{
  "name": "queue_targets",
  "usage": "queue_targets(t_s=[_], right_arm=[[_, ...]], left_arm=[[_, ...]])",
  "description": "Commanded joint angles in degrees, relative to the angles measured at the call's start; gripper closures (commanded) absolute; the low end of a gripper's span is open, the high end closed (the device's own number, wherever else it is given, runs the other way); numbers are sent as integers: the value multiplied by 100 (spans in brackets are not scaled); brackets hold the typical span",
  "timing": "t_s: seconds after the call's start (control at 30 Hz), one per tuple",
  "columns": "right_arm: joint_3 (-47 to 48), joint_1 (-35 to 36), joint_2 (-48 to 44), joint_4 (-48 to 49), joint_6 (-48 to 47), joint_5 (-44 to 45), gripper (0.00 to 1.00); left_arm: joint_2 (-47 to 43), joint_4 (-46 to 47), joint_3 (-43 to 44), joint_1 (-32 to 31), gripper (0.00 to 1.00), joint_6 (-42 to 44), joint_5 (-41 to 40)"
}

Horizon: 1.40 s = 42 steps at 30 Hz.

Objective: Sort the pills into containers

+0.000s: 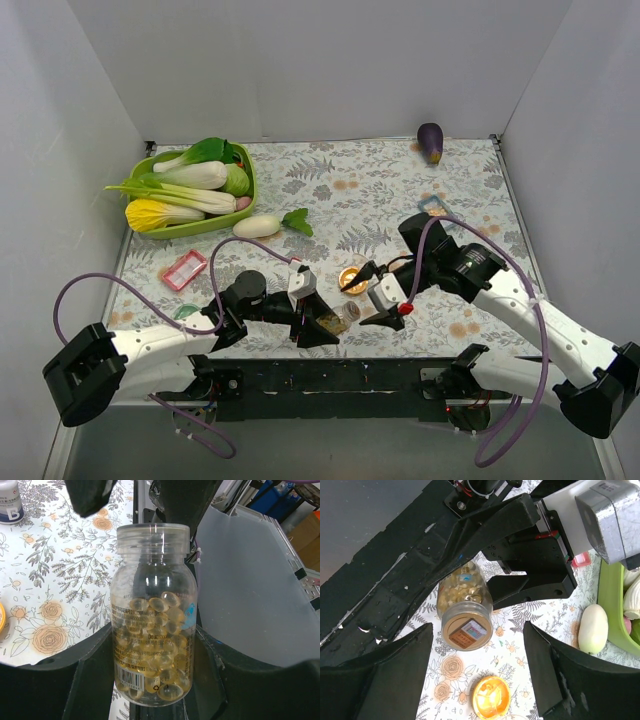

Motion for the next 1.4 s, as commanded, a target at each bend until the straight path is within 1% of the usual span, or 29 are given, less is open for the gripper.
queue_targets(t_s=[0.0, 0.07, 0.1, 0.17, 0.27, 0.3, 0.4, 0.47, 0.5, 0.57, 0.6, 0.63, 0.7, 0.73, 0.77, 0.8, 0.83, 0.87, 0.9, 0.97, 1.0, 1.03, 1.07, 1.1, 1.2, 1.27, 1.3, 1.33, 1.37], right_arm=[[7, 184, 124, 269, 341, 331, 25], [24, 237, 168, 225, 332, 393, 28], [42, 255, 195, 225, 332, 419, 33], [51, 308, 212, 155, 271, 489, 38], [156, 369, 291, -65, 226, 481, 55], [165, 378, 300, -170, 226, 472, 67], [183, 474, 300, -250, 401, 428, 75], [183, 571, 335, -154, 813, 402, 76], [183, 580, 414, -40, 1598, 367, 77], [130, 589, 537, 408, 2516, 297, 77], [86, 563, 677, 548, 3512, 262, 77], [16, 467, 748, 967, 4009, 209, 77], [-264, 317, 993, 1400, 5187, 7, 77], [-361, 125, 1082, 1602, 6341, -20, 77], [-449, 19, 1169, 2039, 6866, 111, 77], [-563, -95, 1310, 2209, 7245, 138, 77], [-591, -305, 1389, 2359, 8014, 95, 77], [-582, -351, 1521, 2465, 8170, 120, 78], [-495, -360, 1557, 2448, 8233, 164, 76], [-407, -351, 1601, 2343, 8084, 252, 64], [-276, -360, 1618, 2264, 7971, 244, 48], [-205, -369, 1610, 2203, 7804, 218, 40], [-143, -404, 1566, 2150, 7350, 87, 30], [-73, -465, 1540, 1914, 7058, -28, 15], [314, -518, 1426, 1090, 5408, -231, 7], [542, -571, 1338, 640, 4634, -379, 6], [613, -632, 1294, 429, 3699, -441, 5], [674, -659, 1241, 79, 3341, -494, 5], [770, -685, 1119, 14, 3033, -468, 5]], left_arm=[[0, 192, 123, 2, 100, 13, 140], [-9, 210, 114, 2, 100, -5, 140], [-18, 210, 114, 2, 100, -5, 132], [-61, 219, 97, 2, 100, -22, 123], [-114, 210, 88, 2, 100, -22, 79], [-158, 192, 96, 2, 100, -5, 44], [-219, 9, 132, 2, 100, 118, -228], [-255, -124, 201, -7, 100, 320, -632], [-272, -246, 237, -7, 100, 390, -807], [-299, -343, 394, -86, 100, 731, -1359], [-299, -353, 465, -121, 100, 855, -1563], [-290, -361, 527, -200, 100, 1005, -1747], [-247, -362, 693, -297, 100, 1409, -2380], [-220, -353, 738, -402, 100, 1523, -2591], [-150, -301, 782, -446, 100, 1742, -3046], [-106, -265, 808, -499, 100, 1814, -3259], [-71, -213, 800, -595, 100, 1893, -3513], [17, -125, 791, -622, 100, 1955, -3855], [52, -81, 756, -648, 100, 1990, -3998], [123, -2, 703, -666, 100, 1982, -4078], [123, 16, 607, -666, 100, 1929, -4087], [105, 34, 545, -666, 100, 1877, -4061], [79, 69, 458, -666, 100, 1841, -4000], [9, 69, 370, -666, 100, 1789, -3860], [-157, 25, 53, -658, 100, 1560, -3552], [-246, 8, -123, -666, 100, 1411, -3218], [-290, -27, -167, -666, 100, 1367, -3078], [-386, -80, -185, -666, 100, 1323, -2885], [-439, -193, -202, -666, 100, 1262, -2770]])
